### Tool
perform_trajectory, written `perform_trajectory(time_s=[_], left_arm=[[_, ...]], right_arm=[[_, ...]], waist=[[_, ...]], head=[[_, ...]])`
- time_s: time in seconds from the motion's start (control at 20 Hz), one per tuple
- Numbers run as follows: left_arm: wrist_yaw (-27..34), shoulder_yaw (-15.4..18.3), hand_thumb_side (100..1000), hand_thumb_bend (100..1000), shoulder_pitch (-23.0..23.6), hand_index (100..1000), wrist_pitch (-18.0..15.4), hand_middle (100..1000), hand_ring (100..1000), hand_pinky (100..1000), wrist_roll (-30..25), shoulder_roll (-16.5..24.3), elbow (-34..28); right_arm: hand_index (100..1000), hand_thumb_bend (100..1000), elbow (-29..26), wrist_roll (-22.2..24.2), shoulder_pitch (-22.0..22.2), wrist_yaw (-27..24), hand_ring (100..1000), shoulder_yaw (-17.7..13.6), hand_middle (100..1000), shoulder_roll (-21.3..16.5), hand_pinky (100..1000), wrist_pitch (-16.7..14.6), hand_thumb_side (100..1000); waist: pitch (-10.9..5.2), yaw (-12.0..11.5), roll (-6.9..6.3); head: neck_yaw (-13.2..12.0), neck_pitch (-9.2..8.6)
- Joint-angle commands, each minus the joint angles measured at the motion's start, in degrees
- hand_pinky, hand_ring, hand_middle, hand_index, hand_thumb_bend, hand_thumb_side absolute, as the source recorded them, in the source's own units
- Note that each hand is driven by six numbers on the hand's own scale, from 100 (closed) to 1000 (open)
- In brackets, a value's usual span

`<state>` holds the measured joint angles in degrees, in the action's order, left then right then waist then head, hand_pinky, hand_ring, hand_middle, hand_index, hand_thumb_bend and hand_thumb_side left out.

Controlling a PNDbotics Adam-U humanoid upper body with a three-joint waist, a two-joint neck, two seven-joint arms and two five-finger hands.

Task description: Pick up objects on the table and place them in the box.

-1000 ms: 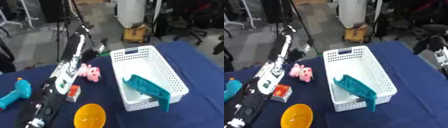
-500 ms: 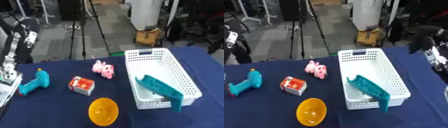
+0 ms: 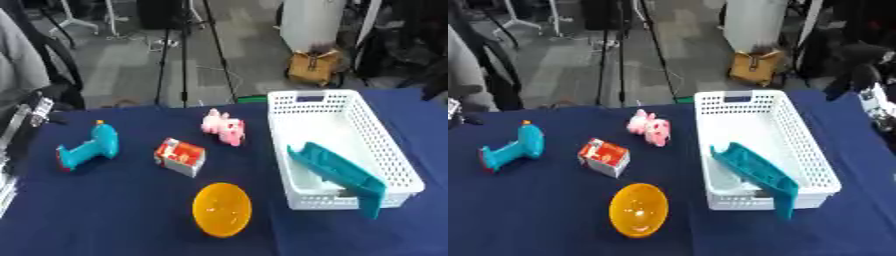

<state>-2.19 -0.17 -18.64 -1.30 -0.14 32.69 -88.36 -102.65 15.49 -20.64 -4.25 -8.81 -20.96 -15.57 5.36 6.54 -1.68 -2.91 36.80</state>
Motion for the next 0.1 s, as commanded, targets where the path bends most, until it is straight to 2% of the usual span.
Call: perform_trajectory(time_s=[0.05, 0.1], left_arm=[[-0.37, 0.96, 1000, 277, -0.57, 878, -0.09, 855, 740, 657, -0.56, 1.54, -1.35], [-0.39, 1.33, 1000, 251, -0.2, 862, 0.11, 823, 698, 644, -0.36, 1.18, -1.02]], right_arm=[[799, 119, -0.37, -0.09, -0.64, 0.46, 531, -0.49, 609, -1.75, 480, -0.24, 598], [800, 122, -0.3, -0.01, -0.77, 0.43, 537, -0.38, 617, -1.6, 480, -0.22, 600]], waist=[[-0.84, -0.09, 0.03], [-0.57, -0.45, 0.21]], head=[[-0.09, 0.37], [-0.72, 1.48]])
